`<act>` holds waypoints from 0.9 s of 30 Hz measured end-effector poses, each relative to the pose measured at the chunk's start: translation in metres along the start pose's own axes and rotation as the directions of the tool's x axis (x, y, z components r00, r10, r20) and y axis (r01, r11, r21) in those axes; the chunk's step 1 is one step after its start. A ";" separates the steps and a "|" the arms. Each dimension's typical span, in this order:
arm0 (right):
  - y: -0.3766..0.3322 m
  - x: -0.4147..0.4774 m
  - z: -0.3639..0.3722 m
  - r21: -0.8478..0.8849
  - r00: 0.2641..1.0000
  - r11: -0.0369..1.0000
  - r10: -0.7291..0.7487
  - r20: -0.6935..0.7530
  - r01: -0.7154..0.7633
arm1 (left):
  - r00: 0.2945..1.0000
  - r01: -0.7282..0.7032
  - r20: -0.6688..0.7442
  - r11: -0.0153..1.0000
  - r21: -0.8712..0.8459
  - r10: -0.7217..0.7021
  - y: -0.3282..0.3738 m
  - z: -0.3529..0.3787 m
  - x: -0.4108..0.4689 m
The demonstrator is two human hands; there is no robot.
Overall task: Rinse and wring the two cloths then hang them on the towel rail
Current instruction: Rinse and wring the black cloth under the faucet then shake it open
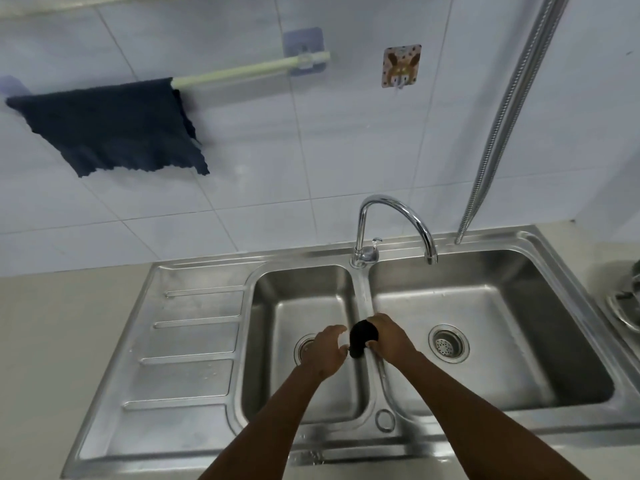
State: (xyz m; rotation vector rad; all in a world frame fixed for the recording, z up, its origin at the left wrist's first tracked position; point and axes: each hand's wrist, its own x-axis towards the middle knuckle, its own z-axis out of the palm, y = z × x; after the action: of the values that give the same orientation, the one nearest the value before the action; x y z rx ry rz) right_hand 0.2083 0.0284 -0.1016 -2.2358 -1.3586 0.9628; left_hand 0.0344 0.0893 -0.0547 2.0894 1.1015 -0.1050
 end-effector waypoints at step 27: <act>-0.118 -0.078 -0.086 0.839 0.999 0.542 -0.038 -0.032 0.047 | 0.979 -0.199 -0.055 0.857 -0.475 0.197 0.013 -0.069 -0.030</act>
State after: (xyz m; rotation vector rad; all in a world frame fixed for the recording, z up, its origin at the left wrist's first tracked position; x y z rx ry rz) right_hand 0.1696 0.0203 0.0597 -1.4227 -0.6588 1.2342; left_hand 0.0072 0.1104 0.0138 1.7349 0.8031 0.2519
